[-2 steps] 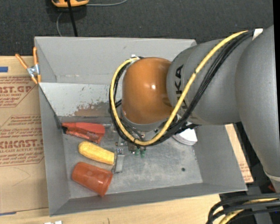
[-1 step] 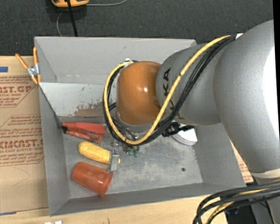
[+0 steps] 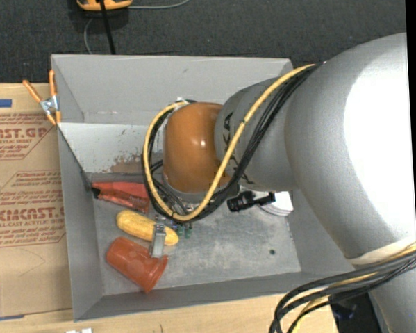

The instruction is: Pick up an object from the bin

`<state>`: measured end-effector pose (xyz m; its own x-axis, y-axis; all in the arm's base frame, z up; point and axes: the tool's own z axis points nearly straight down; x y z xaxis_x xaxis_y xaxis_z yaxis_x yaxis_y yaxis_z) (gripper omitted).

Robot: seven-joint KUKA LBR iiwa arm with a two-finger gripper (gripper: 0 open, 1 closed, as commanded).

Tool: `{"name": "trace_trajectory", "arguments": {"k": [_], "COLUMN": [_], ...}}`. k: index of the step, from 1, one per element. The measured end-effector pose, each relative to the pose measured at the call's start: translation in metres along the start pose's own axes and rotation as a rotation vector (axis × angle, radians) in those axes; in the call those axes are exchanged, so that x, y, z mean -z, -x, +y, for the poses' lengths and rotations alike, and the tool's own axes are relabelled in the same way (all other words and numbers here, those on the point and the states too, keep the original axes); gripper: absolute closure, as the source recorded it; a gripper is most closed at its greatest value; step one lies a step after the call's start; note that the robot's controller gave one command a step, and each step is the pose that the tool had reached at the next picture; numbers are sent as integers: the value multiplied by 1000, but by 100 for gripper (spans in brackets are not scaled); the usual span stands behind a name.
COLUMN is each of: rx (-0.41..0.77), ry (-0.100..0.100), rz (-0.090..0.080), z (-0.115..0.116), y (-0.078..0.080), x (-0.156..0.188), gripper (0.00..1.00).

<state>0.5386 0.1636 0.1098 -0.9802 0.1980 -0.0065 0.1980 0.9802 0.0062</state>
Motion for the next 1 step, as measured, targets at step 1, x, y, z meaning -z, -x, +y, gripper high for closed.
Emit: {"name": "trace_trajectory", "arguments": {"k": [1], "rx": [10], "ry": [9], "rz": [-25], "z": [-5], "y": [3], "x": [-27], "gripper": [0]}}
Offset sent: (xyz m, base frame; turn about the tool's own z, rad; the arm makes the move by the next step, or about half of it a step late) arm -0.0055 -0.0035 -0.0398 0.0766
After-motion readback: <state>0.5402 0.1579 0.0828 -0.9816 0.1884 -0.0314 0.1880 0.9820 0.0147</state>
